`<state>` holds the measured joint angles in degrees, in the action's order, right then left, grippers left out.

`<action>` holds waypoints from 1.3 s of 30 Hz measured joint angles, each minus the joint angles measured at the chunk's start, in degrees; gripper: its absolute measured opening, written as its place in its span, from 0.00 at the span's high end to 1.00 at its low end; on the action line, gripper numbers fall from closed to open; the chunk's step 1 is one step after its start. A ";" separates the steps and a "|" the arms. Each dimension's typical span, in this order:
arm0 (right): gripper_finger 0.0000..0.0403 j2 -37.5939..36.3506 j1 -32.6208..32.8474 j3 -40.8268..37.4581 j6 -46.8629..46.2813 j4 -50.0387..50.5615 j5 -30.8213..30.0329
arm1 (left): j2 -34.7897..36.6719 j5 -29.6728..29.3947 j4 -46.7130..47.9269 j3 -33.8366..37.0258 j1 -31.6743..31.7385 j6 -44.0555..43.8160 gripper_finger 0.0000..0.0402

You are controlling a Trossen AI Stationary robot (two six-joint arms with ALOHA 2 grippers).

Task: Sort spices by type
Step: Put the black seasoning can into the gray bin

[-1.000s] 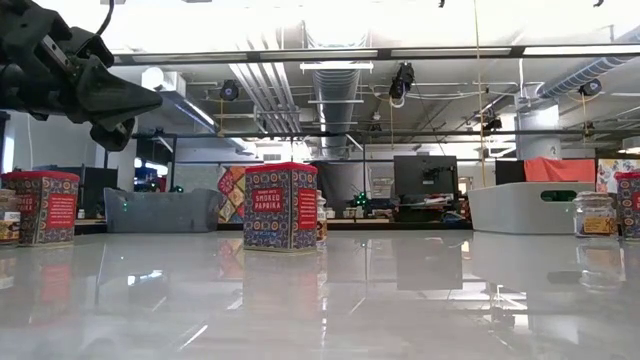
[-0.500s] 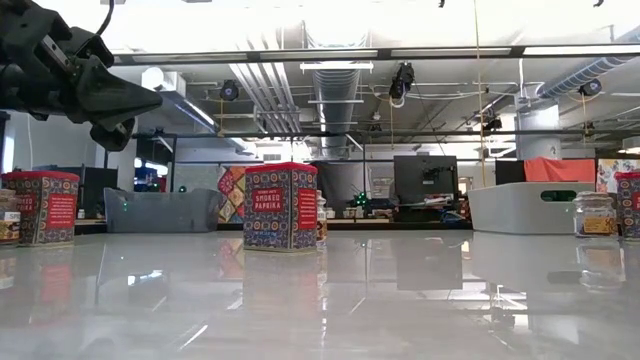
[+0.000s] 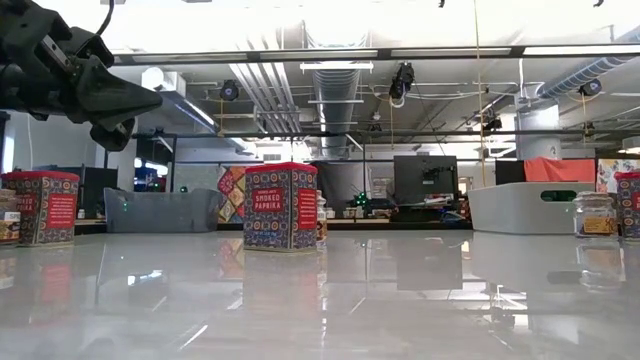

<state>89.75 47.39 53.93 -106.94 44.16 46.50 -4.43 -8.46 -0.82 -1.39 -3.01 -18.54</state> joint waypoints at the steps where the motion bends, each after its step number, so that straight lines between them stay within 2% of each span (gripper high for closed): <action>1: 0.12 0.00 0.00 0.00 -0.01 -0.03 0.00 | 0.00 -0.01 0.00 0.00 -0.02 0.00 0.99; 13: 0.36 0.00 -0.12 0.15 -1.23 -0.66 0.11 | 0.00 0.00 0.00 0.00 -0.01 0.00 0.99; 20: 0.33 -0.02 -2.43 4.79 -0.20 0.73 -2.40 | 0.00 0.01 0.01 0.00 -0.01 -0.01 0.99; 25: 0.33 -0.02 -6.60 12.54 3.96 9.63 -11.33 | 0.00 0.01 0.00 0.00 -0.02 0.02 0.99; 28: 0.36 0.51 -10.54 18.15 9.89 16.77 -17.55 | 0.00 0.00 0.01 0.00 -0.01 0.01 0.99; 31: 0.36 2.86 -15.60 24.44 19.65 24.57 -23.01 | 0.00 0.00 0.00 0.00 -0.01 0.01 0.99; 36: 0.34 9.25 -25.05 35.55 43.05 39.66 -31.39 | 0.00 0.00 0.00 0.00 0.00 -0.01 0.99; 39: 0.33 12.87 -30.98 39.34 56.97 45.95 -36.27 | 0.00 0.00 0.00 0.00 -0.01 0.01 0.99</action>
<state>102.63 16.41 93.27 -49.96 90.10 10.23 -4.43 -8.45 -0.82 -1.39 -3.01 -18.53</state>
